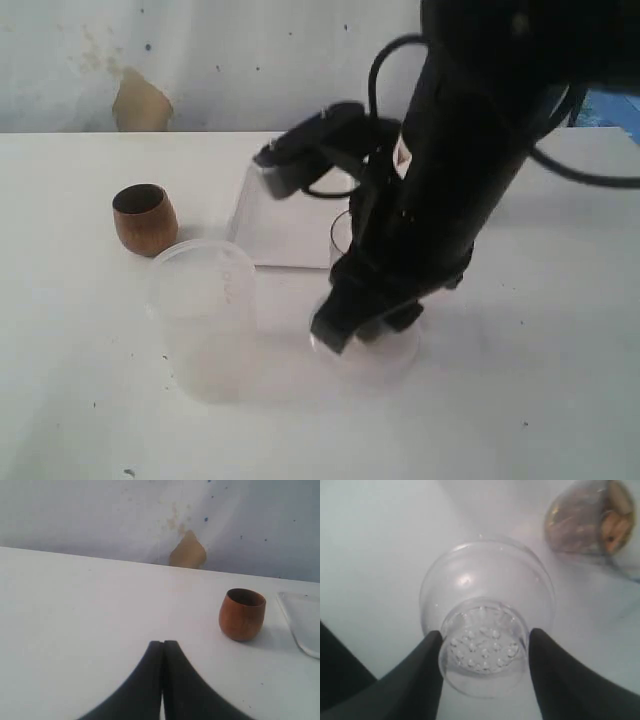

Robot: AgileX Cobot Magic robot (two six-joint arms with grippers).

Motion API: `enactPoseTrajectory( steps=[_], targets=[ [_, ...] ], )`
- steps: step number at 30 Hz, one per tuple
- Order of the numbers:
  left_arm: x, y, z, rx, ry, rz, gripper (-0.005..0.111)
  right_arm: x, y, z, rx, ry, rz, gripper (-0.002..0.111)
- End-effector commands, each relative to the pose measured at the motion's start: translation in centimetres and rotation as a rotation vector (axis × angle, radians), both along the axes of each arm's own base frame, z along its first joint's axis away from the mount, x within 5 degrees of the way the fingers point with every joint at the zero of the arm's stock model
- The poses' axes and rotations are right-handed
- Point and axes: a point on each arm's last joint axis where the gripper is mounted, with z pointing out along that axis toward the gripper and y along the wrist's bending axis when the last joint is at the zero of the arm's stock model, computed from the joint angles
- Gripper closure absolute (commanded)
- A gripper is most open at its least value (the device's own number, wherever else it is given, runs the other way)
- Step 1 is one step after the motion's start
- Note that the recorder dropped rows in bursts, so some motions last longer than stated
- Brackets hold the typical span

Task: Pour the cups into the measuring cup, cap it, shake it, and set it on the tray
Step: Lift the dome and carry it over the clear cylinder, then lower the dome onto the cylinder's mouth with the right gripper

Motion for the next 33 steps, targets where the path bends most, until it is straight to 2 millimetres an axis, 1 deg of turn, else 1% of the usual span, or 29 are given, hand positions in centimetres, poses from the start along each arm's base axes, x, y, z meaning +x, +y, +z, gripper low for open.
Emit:
enactPoseTrajectory(
  steps=[1, 5, 6, 7, 9, 11, 14, 16, 19, 25, 33],
  targets=[
    [0.0, 0.0, -0.1, -0.004, -0.008, 0.000, 0.107, 1.0, -0.7, 3.4, 0.017, -0.155, -0.091, 0.108],
    [0.0, 0.0, -0.1, -0.004, -0.008, 0.000, 0.107, 1.7, -0.3, 6.6, 0.080, -0.251, -0.093, 0.108],
    [0.0, 0.0, -0.1, -0.004, -0.008, 0.000, 0.107, 2.0, -0.4, 7.0, 0.070, -0.281, -0.094, 0.108],
    [0.0, 0.0, -0.1, -0.004, -0.008, 0.000, 0.107, 2.9, -0.6, 7.3, 0.057, -0.314, -0.127, 0.108],
    [0.0, 0.0, -0.1, -0.004, -0.008, 0.000, 0.107, 3.6, -0.7, 7.1, 0.062, -0.298, -0.152, 0.108],
    [0.0, 0.0, -0.1, -0.004, -0.008, 0.000, 0.107, 4.6, -0.8, 6.5, 0.067, -0.259, -0.173, 0.108],
    [0.0, 0.0, -0.1, -0.004, -0.008, 0.000, 0.107, 6.3, -1.2, 4.9, 0.065, -0.188, -0.185, 0.108],
    [0.0, 0.0, -0.1, -0.004, -0.008, 0.000, 0.107, 7.4, -1.7, 4.1, 0.063, -0.154, -0.215, 0.108],
    [0.0, 0.0, -0.1, -0.004, -0.008, 0.000, 0.107, 8.5, -2.6, 3.5, 0.066, -0.124, -0.256, 0.108],
    [0.0, 0.0, -0.1, -0.004, -0.008, 0.000, 0.107, 9.2, -3.2, 3.2, 0.093, -0.089, -0.269, 0.108],
    [0.0, 0.0, -0.1, -0.004, -0.008, 0.000, 0.107, 9.0, -3.0, 3.2, 0.118, -0.068, -0.269, 0.108]
  ],
)
